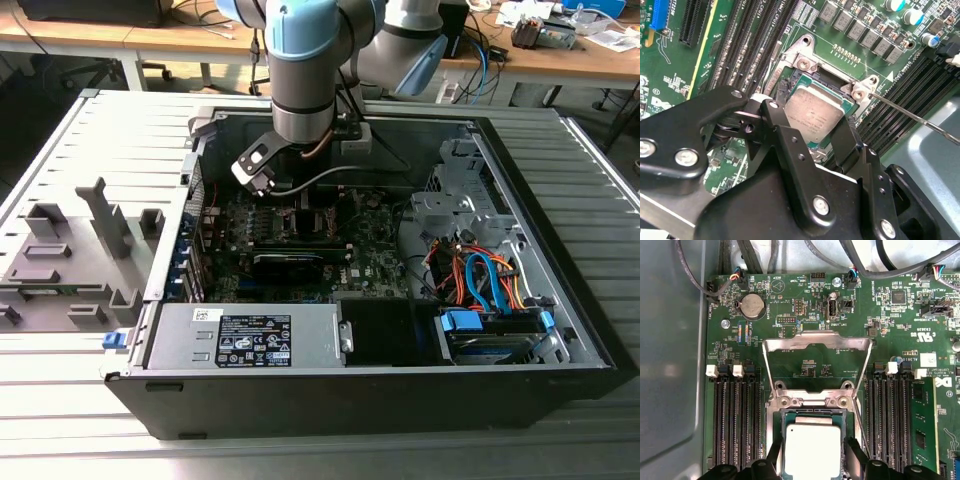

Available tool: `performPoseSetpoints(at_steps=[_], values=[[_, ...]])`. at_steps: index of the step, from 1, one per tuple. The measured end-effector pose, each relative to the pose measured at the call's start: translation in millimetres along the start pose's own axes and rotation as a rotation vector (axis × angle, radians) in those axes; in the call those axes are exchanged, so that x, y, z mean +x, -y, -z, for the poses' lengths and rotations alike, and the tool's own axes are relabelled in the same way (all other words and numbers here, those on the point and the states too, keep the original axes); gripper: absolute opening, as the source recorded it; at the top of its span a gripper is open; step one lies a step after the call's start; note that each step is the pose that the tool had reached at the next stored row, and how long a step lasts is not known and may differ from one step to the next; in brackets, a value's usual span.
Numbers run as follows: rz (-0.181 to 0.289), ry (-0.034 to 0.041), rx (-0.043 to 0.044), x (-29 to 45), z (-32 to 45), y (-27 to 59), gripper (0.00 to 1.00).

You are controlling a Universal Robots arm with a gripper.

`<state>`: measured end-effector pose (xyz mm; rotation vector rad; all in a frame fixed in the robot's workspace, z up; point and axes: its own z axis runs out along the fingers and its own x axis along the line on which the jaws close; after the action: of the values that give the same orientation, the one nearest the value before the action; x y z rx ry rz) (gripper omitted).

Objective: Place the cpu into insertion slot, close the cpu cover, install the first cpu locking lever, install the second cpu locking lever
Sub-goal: 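Place the cpu into insertion slot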

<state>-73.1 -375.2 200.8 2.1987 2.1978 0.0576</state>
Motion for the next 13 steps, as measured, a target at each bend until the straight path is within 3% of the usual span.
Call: performPoseSetpoints(at_steps=[6,10,13], values=[[0.016,-0.0012,0.0028,0.0,-0.1,-4.7,0.62],[0.073,-0.0041,0.0029,0.0,-0.2,-5.0,0.62],[0.09,-0.0048,0.0031,1.1,-0.2,-6.1,0.62]])
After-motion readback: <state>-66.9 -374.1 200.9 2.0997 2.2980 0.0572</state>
